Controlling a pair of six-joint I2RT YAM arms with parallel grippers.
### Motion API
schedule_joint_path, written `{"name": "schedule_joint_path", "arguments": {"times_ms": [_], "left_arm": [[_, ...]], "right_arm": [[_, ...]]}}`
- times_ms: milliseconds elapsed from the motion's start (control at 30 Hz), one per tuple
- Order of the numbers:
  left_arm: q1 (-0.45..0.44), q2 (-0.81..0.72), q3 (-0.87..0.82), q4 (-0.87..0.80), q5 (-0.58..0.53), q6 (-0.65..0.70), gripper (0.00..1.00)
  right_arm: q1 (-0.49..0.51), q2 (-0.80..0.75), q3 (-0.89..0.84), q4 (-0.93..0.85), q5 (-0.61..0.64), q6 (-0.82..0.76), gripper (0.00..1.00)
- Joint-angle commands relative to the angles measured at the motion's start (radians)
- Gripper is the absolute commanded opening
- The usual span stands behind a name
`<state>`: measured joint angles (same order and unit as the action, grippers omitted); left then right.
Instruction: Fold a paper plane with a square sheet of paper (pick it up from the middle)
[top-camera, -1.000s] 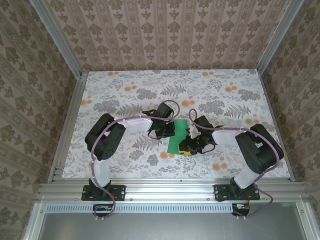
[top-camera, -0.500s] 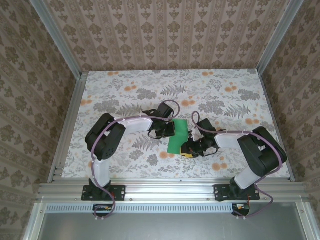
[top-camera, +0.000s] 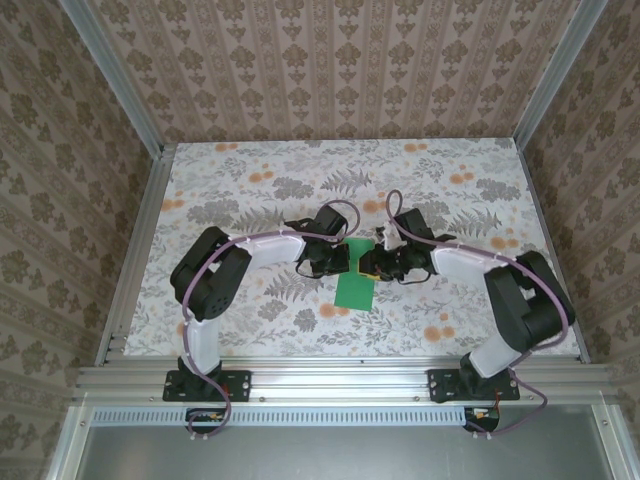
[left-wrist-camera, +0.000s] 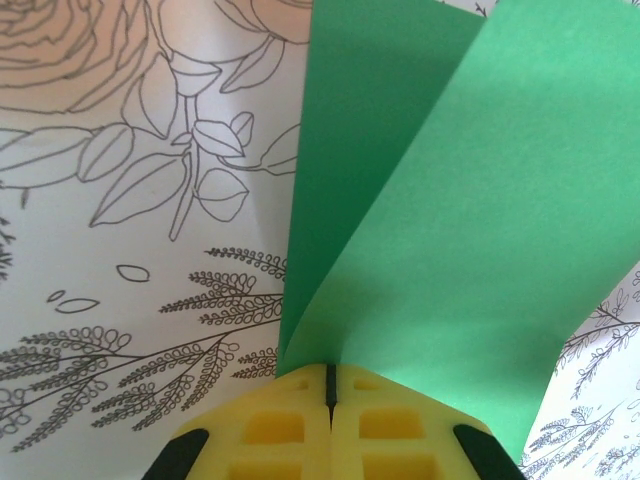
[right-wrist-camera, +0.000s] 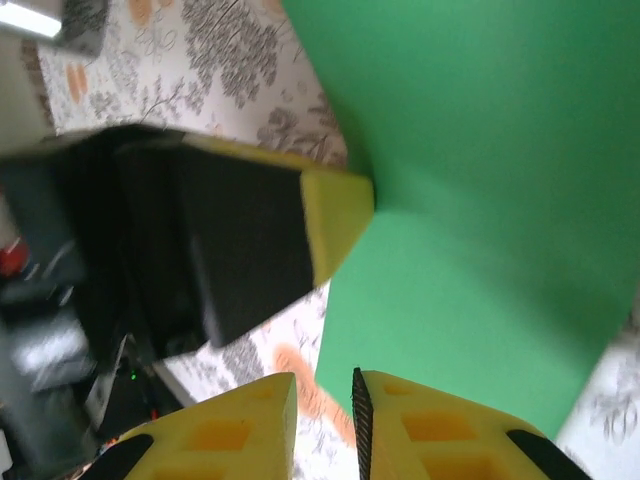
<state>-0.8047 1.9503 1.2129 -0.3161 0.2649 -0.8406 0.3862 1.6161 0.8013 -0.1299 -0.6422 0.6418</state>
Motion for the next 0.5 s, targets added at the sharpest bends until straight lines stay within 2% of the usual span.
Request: {"name": "schedule_joint_path", "arguments": {"times_ms": [0, 100, 233, 467], "left_arm": [[-0.011, 0.047, 0.001, -0.101, -0.033, 0.018, 0.05], [-0.01, 0.043, -0.001, -0.105, -0.039, 0.018, 0.05], [-0.012, 0.047, 0.001, -0.105, -0.036, 0.018, 0.05], [-0.013, 0.047, 0.001, -0.11, -0.039, 0.02, 0.05]], "right_arm": [[0.001, 0.091, 0.021, -0.01, 0.047, -0.044, 0.24], [0.0, 0.135, 0.011, -0.005, 0.084, -0.057, 0.23], [-0.004, 0.178, 0.001, 0.01, 0.071, -0.057, 0.23], [-0.052, 0.064, 0.019, 0.051, -0.026, -0.009, 0.24]]}}
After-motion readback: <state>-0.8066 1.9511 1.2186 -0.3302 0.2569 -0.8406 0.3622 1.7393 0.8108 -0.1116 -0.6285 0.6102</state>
